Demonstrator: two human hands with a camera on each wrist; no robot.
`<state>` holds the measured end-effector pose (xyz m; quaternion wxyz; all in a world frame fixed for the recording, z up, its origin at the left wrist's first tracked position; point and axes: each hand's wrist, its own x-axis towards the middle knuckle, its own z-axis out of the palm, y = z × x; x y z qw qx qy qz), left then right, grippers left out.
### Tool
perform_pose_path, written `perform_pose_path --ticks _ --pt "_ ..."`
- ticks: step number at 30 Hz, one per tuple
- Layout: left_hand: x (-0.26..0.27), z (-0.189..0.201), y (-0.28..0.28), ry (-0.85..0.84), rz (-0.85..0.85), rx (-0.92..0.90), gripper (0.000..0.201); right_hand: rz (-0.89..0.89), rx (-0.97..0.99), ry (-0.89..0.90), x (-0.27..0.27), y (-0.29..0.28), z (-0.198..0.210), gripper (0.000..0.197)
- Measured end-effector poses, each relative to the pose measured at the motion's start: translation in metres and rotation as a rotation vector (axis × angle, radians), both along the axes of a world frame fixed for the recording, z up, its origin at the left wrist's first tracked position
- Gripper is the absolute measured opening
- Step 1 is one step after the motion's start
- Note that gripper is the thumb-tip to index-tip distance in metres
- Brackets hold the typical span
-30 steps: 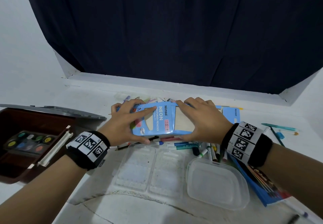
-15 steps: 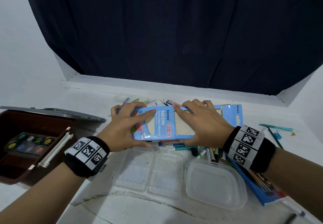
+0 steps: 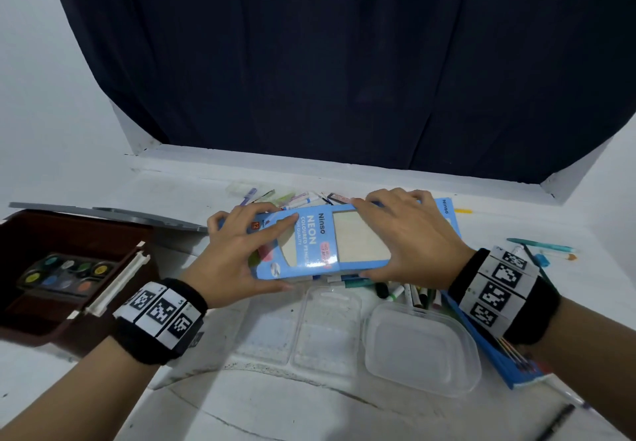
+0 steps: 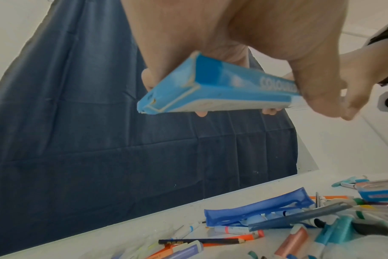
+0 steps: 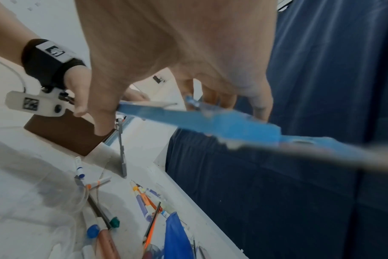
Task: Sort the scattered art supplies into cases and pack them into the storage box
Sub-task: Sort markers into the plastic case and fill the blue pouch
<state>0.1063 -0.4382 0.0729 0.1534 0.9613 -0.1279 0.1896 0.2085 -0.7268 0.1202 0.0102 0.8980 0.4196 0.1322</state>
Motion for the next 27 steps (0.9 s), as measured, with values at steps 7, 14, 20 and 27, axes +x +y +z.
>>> perform_pose_path --ticks 7,14,20,27 --pt "-0.017 0.0 -0.008 -0.012 -0.018 0.028 0.096 0.085 0.035 -0.002 -0.018 0.016 -0.001 0.106" --pt "-0.045 -0.025 -0.008 0.055 0.012 -0.017 0.095 0.149 -0.123 0.074 -0.037 0.036 -0.019 0.122" --pt "-0.076 -0.048 0.014 0.089 0.102 -0.056 0.096 0.082 -0.067 0.237 -0.034 0.035 -0.029 0.106" --pt "-0.1 -0.062 0.021 0.113 0.145 -0.136 0.101 0.233 0.009 0.186 -0.056 0.083 -0.064 0.096"
